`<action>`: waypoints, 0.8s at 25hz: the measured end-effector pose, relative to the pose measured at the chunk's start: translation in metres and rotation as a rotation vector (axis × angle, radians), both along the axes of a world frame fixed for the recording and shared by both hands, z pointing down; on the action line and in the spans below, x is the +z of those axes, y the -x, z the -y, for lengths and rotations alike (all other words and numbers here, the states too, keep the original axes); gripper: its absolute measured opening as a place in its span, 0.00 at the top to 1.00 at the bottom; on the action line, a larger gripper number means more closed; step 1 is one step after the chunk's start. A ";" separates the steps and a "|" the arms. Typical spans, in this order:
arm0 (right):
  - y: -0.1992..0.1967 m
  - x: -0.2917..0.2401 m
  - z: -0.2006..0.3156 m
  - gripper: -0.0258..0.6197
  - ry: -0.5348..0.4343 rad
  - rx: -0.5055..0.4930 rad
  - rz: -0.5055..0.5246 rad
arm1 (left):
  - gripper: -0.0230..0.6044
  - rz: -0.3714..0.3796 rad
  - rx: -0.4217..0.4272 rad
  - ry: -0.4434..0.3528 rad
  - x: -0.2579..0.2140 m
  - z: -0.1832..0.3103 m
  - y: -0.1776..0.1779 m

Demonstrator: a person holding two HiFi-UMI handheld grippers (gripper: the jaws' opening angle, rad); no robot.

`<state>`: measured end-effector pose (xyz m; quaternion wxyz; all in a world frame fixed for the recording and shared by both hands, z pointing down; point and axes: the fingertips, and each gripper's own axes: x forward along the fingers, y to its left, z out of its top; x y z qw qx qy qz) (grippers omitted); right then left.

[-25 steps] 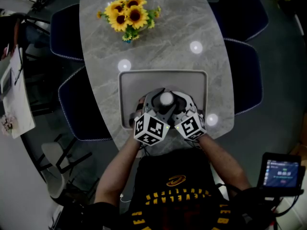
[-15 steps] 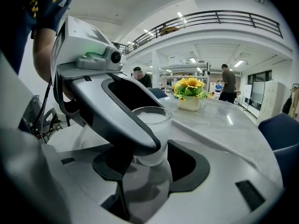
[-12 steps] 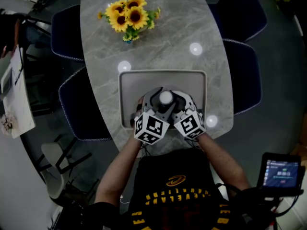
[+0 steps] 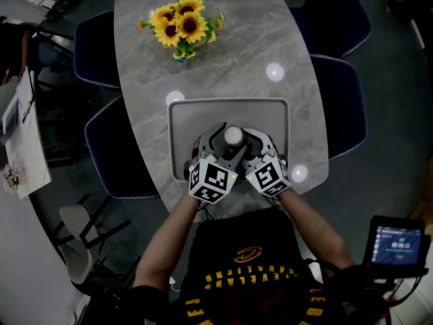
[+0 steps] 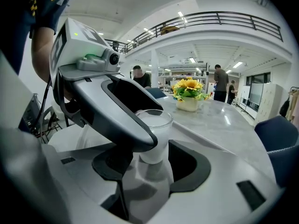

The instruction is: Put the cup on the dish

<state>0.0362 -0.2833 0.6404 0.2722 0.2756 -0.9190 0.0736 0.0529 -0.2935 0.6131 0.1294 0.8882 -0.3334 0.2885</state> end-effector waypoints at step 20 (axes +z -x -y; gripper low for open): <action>-0.028 -0.055 -0.031 0.79 -0.011 0.140 0.126 | 0.51 -0.194 -0.108 0.001 -0.060 -0.052 0.033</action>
